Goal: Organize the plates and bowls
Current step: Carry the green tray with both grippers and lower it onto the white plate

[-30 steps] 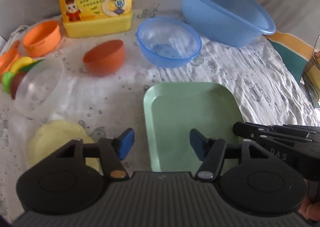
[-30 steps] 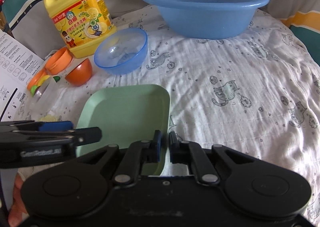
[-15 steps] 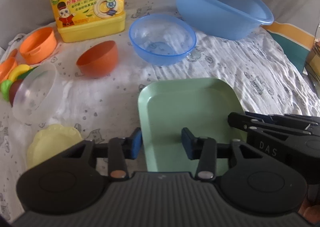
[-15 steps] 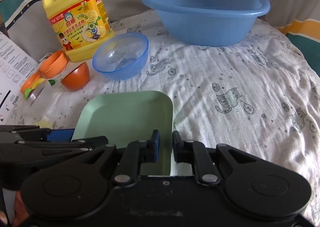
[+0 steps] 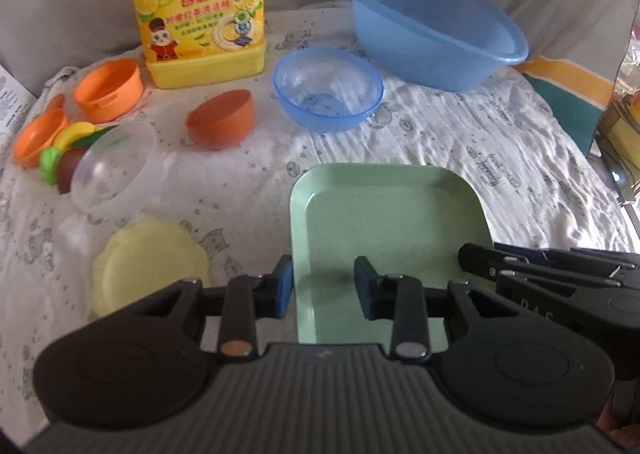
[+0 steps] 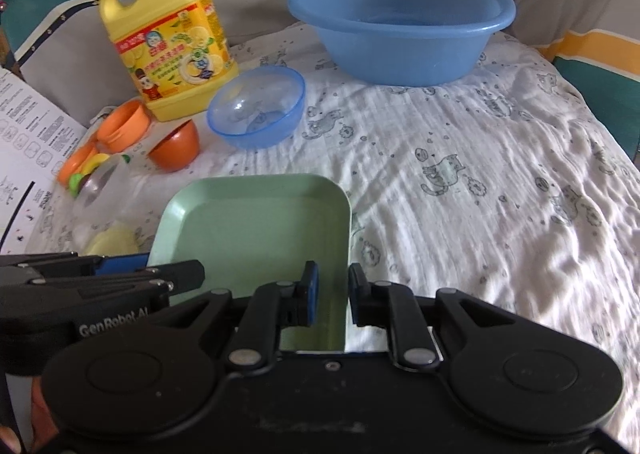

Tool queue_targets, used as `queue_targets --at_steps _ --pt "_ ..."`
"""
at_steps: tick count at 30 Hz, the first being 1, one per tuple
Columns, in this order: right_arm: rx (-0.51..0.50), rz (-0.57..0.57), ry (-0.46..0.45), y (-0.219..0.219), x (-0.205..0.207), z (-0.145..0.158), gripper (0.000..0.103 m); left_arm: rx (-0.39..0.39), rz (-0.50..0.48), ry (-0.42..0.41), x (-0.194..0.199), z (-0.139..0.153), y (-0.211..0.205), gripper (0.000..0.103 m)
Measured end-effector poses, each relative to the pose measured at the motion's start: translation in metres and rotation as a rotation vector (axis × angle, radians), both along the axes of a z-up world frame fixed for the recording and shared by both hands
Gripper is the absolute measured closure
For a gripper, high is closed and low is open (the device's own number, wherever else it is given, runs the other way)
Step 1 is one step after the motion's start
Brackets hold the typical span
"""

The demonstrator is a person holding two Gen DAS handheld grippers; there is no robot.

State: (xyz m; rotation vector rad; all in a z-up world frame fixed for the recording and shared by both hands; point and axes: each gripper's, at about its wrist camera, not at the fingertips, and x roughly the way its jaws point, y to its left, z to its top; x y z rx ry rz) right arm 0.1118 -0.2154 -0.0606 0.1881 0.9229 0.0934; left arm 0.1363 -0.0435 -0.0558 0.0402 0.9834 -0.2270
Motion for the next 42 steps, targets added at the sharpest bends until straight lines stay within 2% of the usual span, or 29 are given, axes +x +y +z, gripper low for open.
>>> queue_targets --at_steps 10,20,27,33,42 --pt "0.034 0.070 -0.012 0.031 -0.043 0.037 0.086 0.003 0.041 -0.048 -0.051 0.034 0.041 0.071" --pt "0.056 0.209 -0.035 0.086 -0.080 0.064 0.086 -0.030 0.124 -0.082 -0.111 0.057 0.113 0.071" --pt "0.028 0.318 -0.010 0.138 -0.102 0.062 0.086 -0.050 0.210 -0.073 -0.147 0.052 0.161 0.070" --pt "0.007 0.393 0.040 0.171 -0.114 0.051 0.085 -0.057 0.248 -0.022 -0.173 0.034 0.192 0.069" --pt "-0.027 0.434 0.078 0.189 -0.117 0.039 0.085 -0.078 0.264 0.025 -0.185 0.012 0.210 0.069"
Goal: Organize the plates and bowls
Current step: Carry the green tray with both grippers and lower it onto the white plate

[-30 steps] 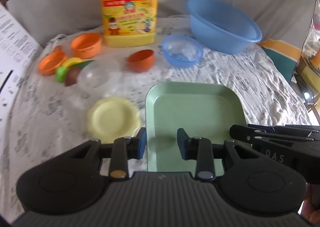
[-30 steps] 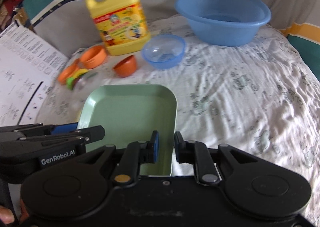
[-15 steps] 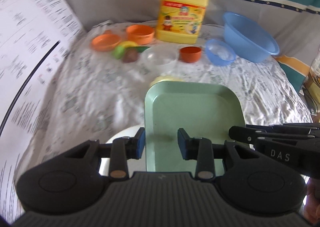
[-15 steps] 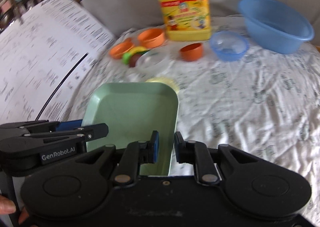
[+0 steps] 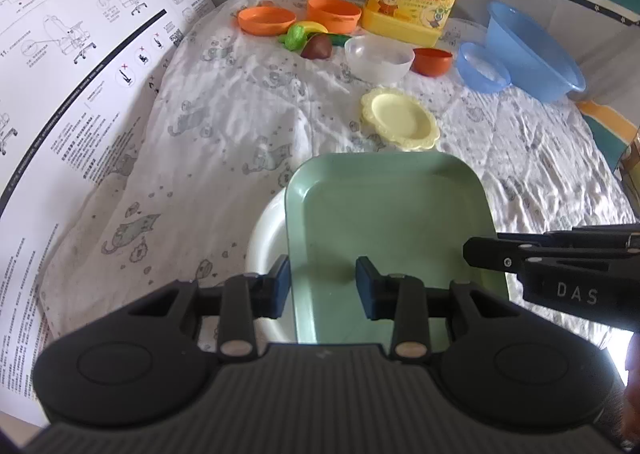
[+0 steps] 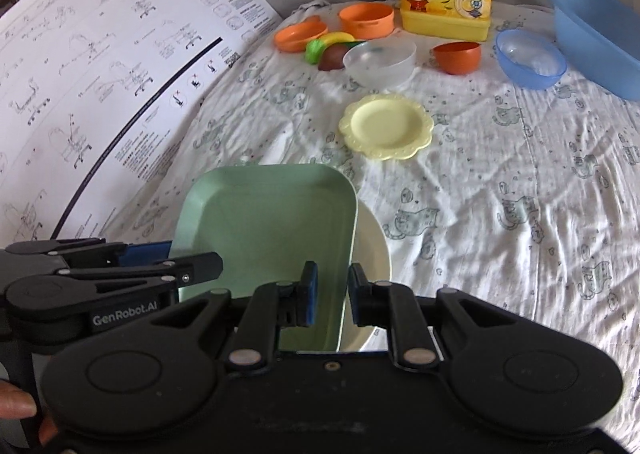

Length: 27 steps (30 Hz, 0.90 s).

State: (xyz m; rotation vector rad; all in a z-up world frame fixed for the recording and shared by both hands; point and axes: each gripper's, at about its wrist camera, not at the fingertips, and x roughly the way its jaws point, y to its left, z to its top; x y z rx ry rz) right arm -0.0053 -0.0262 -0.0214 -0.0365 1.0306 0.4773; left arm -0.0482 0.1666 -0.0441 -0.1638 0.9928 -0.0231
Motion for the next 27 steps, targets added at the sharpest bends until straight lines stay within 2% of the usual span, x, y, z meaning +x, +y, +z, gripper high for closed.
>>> queue_targets --at_steps 22,24,25,26,27 --pt "-0.043 0.008 0.051 0.007 0.009 -0.026 0.079 -0.012 -0.019 0.045 0.014 -0.022 0.002 0.068" --pt "-0.039 0.007 0.056 0.007 0.010 -0.028 0.076 -0.010 -0.024 0.039 0.015 -0.022 0.001 0.064" --pt "-0.037 0.009 0.056 0.007 0.010 -0.028 0.074 -0.007 -0.025 0.034 0.015 -0.021 0.001 0.055" --pt "-0.036 0.010 0.053 0.007 0.011 -0.028 0.070 0.002 -0.022 0.023 0.014 -0.019 0.000 0.042" --pt "-0.033 0.009 0.049 0.006 0.011 -0.027 0.061 0.018 -0.014 0.007 0.014 -0.016 0.000 0.037"
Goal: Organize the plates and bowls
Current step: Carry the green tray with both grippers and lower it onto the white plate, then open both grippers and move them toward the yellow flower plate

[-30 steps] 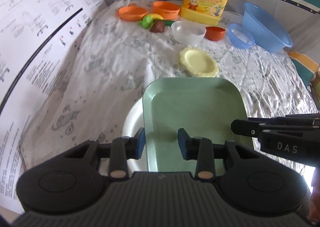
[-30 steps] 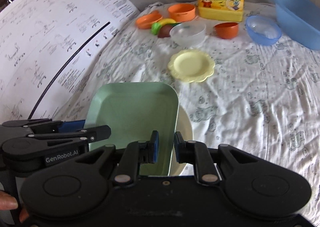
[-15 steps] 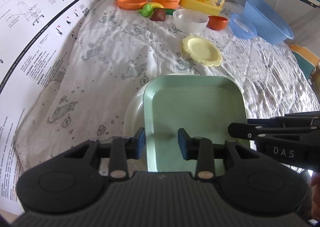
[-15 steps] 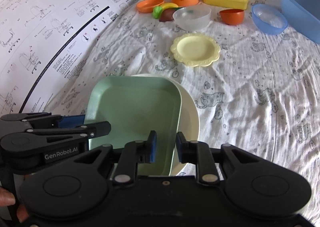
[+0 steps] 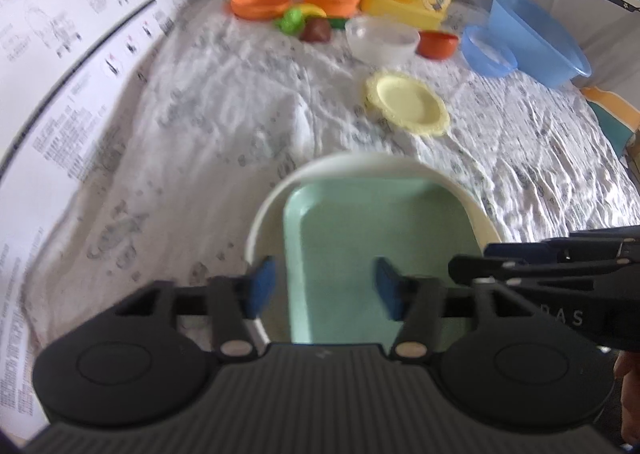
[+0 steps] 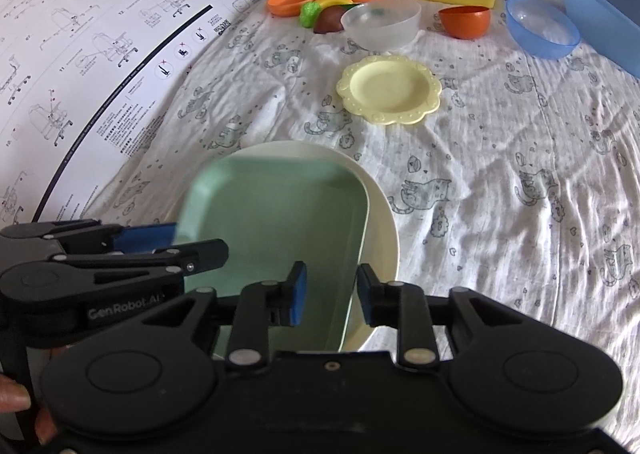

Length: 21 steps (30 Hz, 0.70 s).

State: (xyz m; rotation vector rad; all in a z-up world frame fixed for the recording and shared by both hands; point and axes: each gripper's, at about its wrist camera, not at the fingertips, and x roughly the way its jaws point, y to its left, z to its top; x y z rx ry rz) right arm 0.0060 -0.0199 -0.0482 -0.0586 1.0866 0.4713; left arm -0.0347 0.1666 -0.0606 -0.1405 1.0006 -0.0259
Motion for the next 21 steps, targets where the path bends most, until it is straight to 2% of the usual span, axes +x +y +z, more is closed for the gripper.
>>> queue_targets --at_steps 3,4,5,7,12,21 --pt "0.034 -0.014 -0.007 -0.006 0.002 0.004 0.042 0.054 0.037 -0.041 -0.001 0.009 0.003 0.024" --pt "0.049 -0.022 -0.007 -0.009 0.003 0.006 0.030 0.054 0.051 -0.047 -0.001 0.011 0.007 0.015" --pt "0.060 -0.028 -0.016 -0.012 0.004 0.008 0.024 0.050 0.067 -0.055 -0.001 0.013 0.011 0.008" --pt "0.064 -0.026 -0.042 -0.016 0.003 0.013 0.015 0.037 0.093 -0.067 -0.002 0.016 0.017 0.002" --pt "0.065 -0.029 -0.074 -0.019 0.002 0.019 0.001 0.005 0.142 -0.052 -0.003 0.016 0.028 0.000" --pt "0.068 -0.058 -0.096 -0.027 0.002 0.023 0.000 0.017 0.145 -0.039 -0.001 0.016 0.025 0.000"
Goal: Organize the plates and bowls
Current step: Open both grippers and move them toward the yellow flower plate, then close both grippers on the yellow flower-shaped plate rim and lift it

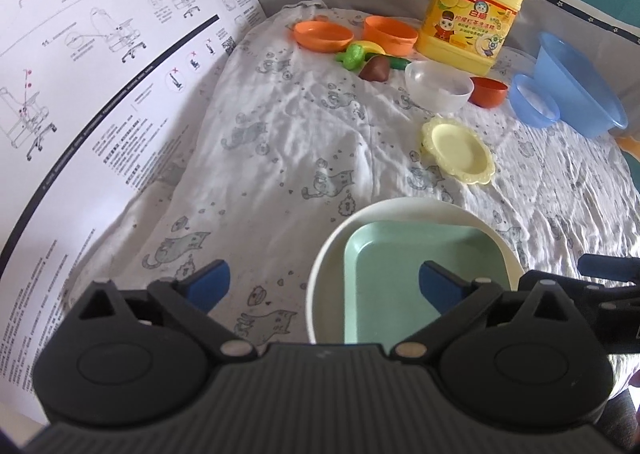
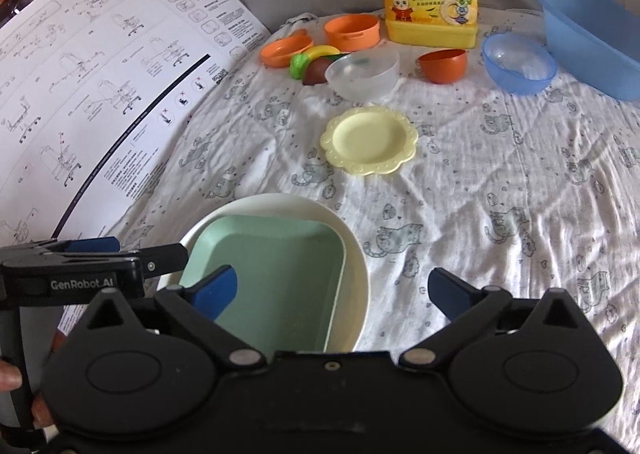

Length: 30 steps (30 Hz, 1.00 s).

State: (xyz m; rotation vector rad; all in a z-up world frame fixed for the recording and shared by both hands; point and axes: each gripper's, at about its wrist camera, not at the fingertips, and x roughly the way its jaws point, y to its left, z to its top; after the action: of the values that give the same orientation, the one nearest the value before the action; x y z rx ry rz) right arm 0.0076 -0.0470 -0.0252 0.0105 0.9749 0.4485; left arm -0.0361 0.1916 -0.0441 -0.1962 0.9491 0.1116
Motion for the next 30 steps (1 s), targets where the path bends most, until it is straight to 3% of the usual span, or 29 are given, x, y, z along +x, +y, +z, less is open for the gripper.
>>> queue_targets --at_steps 9,19,27,30 --pt "0.021 -0.094 0.002 -0.023 0.013 -0.002 0.000 0.014 -0.030 -0.007 0.018 0.007 -0.012 0.000" --pt "0.015 -0.212 0.025 -0.060 0.046 -0.013 0.000 0.067 -0.092 0.004 0.064 0.007 -0.038 0.000" --pt "0.026 -0.245 0.021 -0.063 0.092 -0.019 0.000 0.117 -0.156 0.016 0.113 -0.003 -0.064 0.000" --pt "0.040 -0.241 0.022 -0.057 0.110 -0.021 0.008 0.109 -0.163 0.022 0.131 -0.010 -0.069 0.000"
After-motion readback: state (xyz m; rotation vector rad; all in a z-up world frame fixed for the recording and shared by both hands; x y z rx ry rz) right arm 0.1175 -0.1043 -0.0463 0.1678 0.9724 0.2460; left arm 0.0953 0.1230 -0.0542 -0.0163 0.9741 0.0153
